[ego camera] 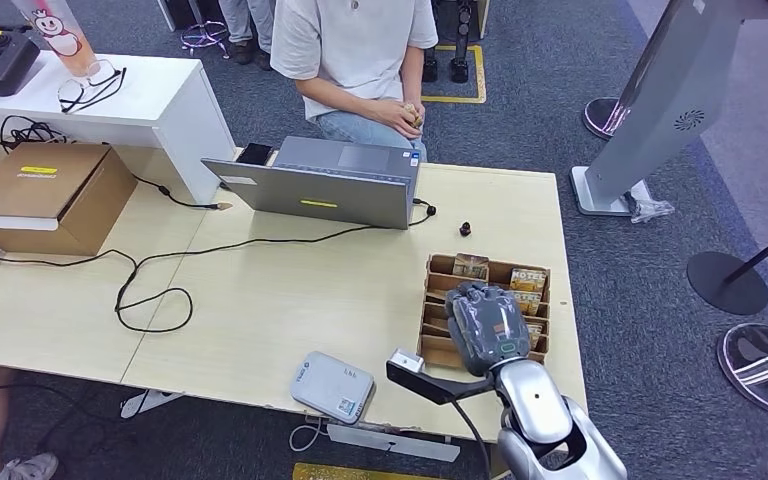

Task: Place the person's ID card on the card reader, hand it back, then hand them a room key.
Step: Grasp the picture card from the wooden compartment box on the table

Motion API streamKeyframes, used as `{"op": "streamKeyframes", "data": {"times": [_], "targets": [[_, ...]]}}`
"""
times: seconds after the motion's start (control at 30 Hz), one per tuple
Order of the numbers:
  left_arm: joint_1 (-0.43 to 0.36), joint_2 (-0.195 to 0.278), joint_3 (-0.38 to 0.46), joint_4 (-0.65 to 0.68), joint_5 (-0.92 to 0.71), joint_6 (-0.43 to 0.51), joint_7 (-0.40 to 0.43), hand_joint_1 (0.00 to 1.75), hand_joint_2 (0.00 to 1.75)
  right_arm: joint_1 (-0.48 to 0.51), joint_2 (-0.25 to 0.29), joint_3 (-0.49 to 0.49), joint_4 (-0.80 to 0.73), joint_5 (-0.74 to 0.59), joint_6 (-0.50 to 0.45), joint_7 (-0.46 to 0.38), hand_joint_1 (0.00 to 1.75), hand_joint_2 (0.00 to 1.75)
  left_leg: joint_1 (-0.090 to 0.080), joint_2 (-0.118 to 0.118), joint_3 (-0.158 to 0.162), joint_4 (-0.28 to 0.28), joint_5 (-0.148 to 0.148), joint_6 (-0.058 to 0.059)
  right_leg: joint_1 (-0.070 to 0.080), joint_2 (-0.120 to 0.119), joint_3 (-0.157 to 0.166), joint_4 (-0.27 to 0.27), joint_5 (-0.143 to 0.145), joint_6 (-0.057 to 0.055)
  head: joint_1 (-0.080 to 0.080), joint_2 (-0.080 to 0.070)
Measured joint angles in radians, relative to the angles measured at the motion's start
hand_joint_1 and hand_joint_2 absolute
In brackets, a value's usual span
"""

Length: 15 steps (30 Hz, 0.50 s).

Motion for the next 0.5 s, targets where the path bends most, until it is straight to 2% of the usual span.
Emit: {"op": "streamKeyframes", "data": {"times": [0.3, 0.5], "targets": [[-0.002, 0.0, 0.0, 0.0, 0.0, 0.005, 0.002, 0.0, 0.0, -0.007, 0.0, -0.001, 0.027, 0.0, 0.002, 0.002, 0.78, 1.75, 0.0, 0.0, 0.0, 0.0, 0.0, 0.0, 0.0, 0.0, 0.0, 0.0, 0.0, 0.0, 0.0, 0.0], [-0.002, 0.002, 0.0, 0.0, 0.003, 0.008, 0.002, 0.0, 0.0, -0.012, 0.003, -0.001, 0.03, 0.0, 0.0, 0.0, 0.78, 1.75, 0.0, 0.0, 0.0, 0.0, 0.0, 0.0, 0.0, 0.0, 0.0, 0.0, 0.0, 0.0, 0.0, 0.0]]}}
